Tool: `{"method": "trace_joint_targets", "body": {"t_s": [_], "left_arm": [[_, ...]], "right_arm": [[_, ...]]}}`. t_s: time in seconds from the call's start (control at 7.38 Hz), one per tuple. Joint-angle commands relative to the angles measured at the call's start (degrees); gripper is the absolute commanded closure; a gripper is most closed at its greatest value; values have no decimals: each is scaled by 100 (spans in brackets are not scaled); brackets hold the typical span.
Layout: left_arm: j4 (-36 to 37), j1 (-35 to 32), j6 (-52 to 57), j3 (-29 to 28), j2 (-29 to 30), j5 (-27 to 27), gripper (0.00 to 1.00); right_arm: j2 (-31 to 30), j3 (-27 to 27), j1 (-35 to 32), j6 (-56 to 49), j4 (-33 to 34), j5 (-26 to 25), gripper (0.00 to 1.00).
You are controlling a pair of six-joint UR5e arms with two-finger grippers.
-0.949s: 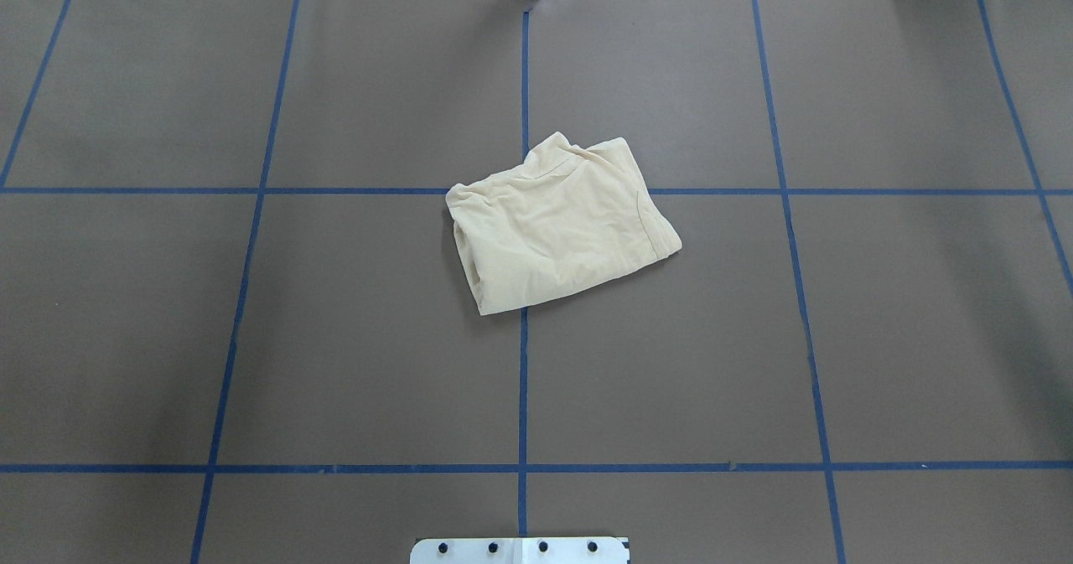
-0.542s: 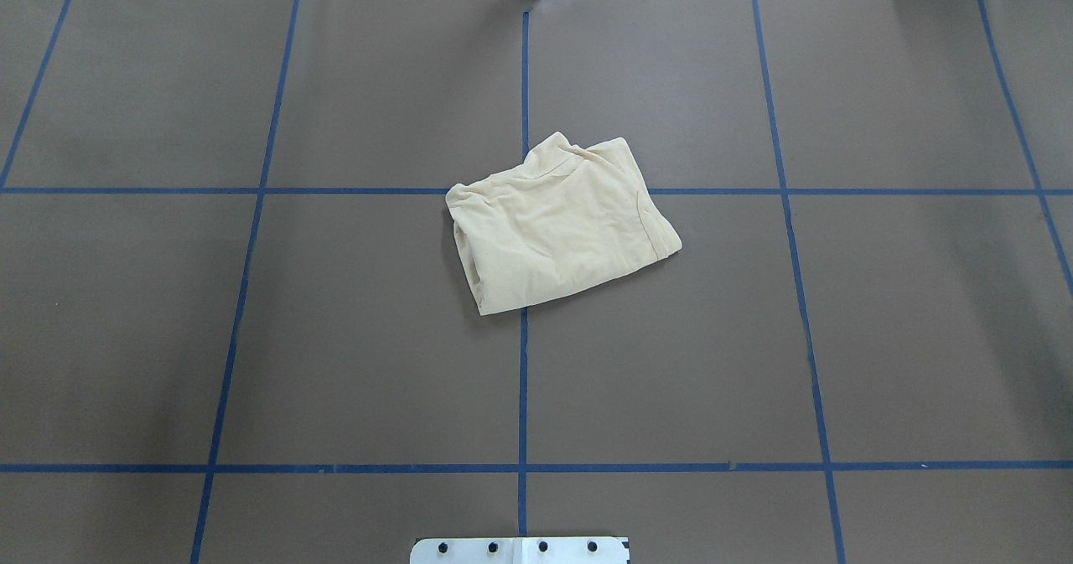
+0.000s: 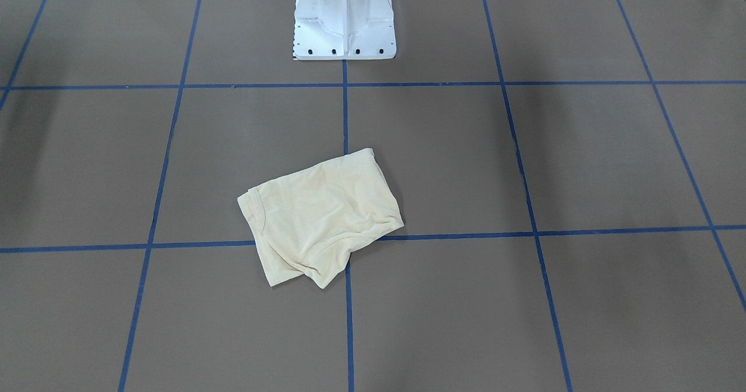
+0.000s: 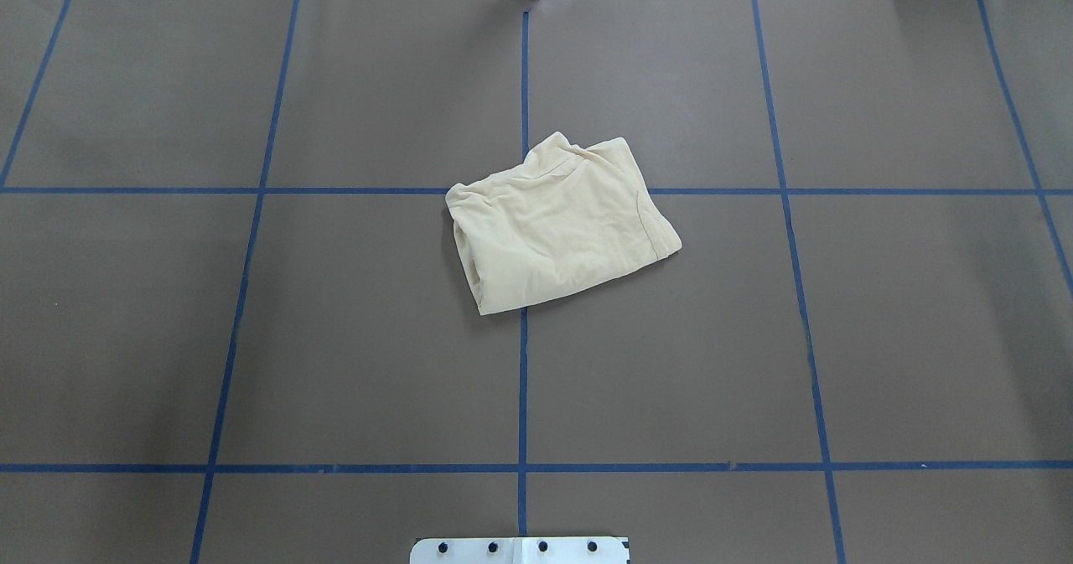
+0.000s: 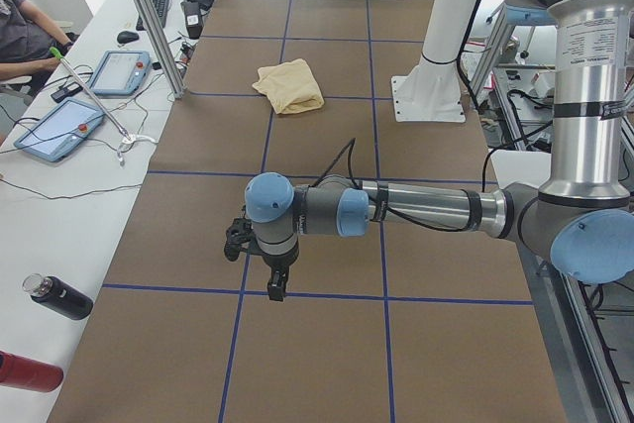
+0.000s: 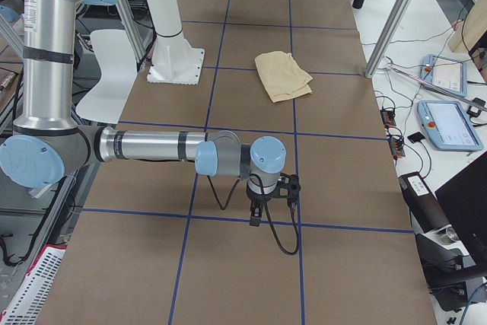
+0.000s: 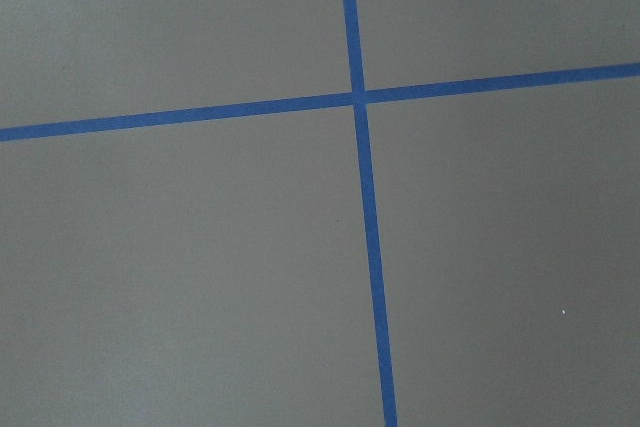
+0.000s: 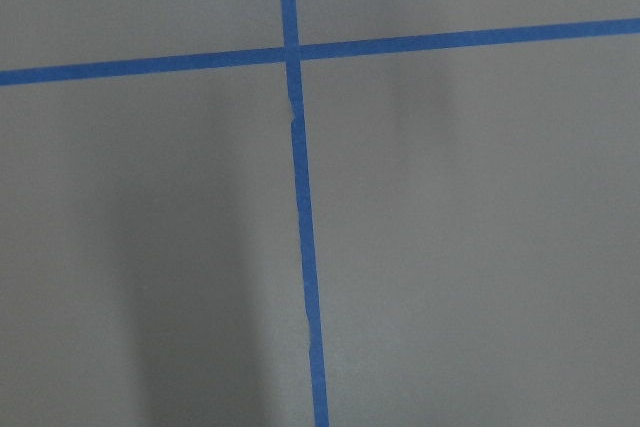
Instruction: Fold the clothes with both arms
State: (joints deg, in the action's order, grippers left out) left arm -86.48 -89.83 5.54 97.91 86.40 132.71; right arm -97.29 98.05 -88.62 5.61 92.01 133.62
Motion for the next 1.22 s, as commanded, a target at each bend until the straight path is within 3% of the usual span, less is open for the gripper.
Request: {"method": "trace_joint_targets", "body": {"t_s": [0.0,1.08], "left_arm": [[0,0,0,17,0,-88,0],[-9,0,0,-53,9,-88,0]], "right_arm": [[-36,4,-146,1,-69,102,0],[43,-5,-129,1,-69,129,0]]}}
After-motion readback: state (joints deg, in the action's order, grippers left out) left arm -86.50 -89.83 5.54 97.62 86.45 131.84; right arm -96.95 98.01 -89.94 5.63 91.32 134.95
